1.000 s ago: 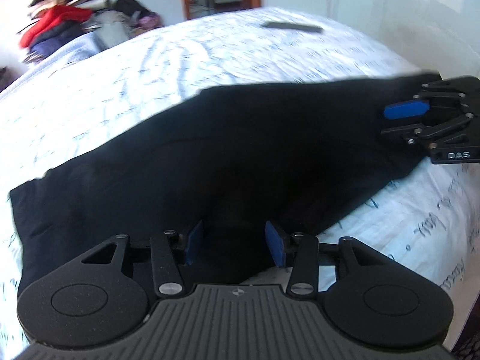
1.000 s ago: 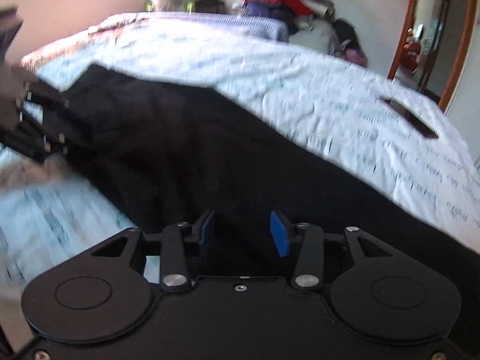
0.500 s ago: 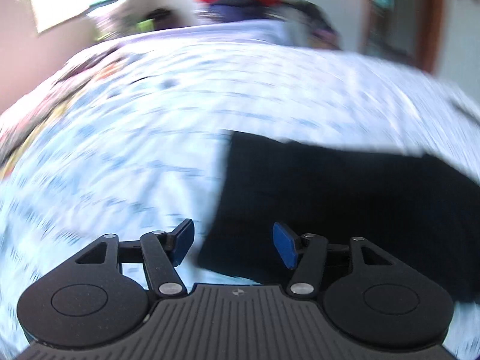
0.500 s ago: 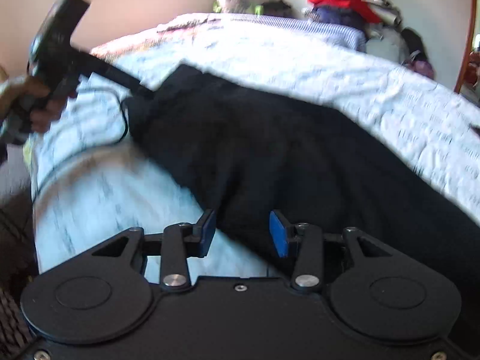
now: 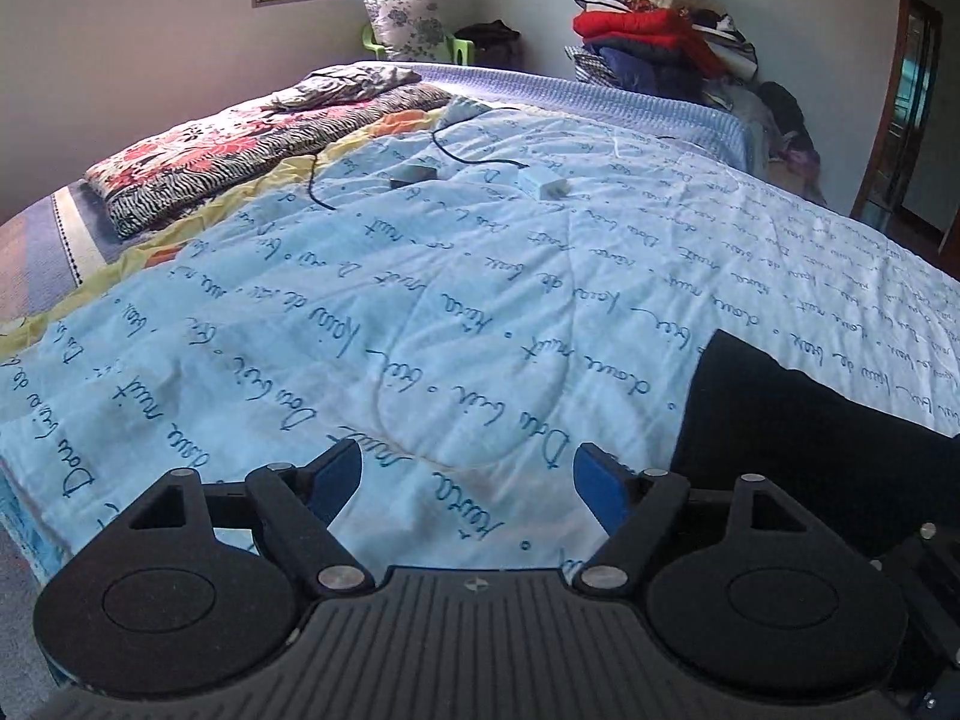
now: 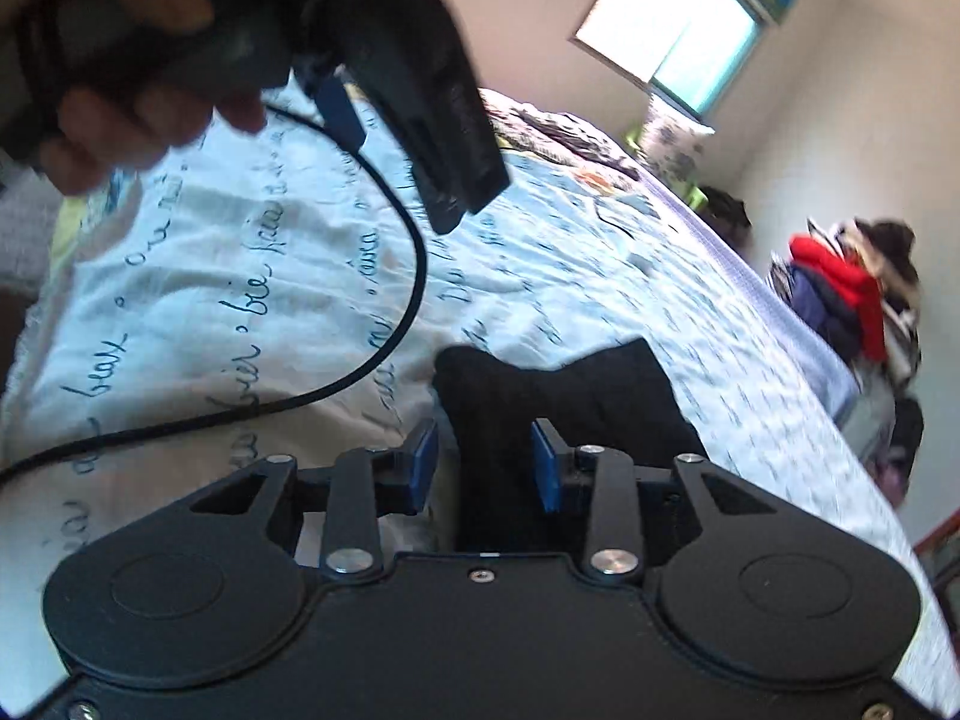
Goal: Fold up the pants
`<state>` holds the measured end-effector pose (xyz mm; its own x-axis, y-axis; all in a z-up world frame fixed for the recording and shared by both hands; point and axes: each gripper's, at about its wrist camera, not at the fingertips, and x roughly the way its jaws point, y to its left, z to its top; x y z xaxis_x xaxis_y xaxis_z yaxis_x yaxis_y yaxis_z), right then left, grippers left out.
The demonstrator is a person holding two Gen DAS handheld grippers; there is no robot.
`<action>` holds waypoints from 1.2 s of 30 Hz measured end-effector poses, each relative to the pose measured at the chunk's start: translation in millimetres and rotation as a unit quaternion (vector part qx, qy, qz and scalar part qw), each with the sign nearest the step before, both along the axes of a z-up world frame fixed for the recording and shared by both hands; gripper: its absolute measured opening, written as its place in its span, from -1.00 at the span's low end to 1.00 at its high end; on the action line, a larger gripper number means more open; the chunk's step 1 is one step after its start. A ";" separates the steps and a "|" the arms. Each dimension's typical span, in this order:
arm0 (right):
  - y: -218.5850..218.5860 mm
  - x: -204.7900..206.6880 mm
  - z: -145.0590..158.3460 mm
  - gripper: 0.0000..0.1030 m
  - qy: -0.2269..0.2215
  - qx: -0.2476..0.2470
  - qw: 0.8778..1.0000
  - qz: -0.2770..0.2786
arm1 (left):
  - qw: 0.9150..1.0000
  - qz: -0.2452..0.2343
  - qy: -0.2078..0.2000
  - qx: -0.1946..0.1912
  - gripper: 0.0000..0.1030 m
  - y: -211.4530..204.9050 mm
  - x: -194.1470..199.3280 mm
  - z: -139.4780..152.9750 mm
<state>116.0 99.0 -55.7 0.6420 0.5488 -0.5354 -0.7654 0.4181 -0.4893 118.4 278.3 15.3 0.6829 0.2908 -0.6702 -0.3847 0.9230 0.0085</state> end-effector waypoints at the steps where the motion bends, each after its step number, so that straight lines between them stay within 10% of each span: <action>1: 7.0 2.5 -3.1 -0.53 -0.007 -0.014 1.000 0.002 | 1.000 0.006 -0.001 0.000 0.58 4.1 -2.1 -0.4; 9: 22.2 6.1 -4.8 -0.83 -0.066 -0.045 0.997 -0.004 | 1.000 0.002 0.007 -0.010 0.58 16.5 -4.2 -14.3; 21: -31.5 38.0 37.5 -0.77 0.019 0.055 0.997 -0.059 | 0.996 -0.083 -0.017 0.001 0.64 -20.3 14.5 -4.3; 30: -36.9 174.0 -4.0 -0.78 0.165 0.087 0.966 -0.181 | 0.977 -0.204 0.009 0.066 0.85 -106.4 50.6 -32.9; 36: -81.4 156.7 15.1 -0.77 0.207 0.199 0.937 -0.201 | 0.973 -0.205 0.030 0.100 0.82 -118.9 41.4 -50.4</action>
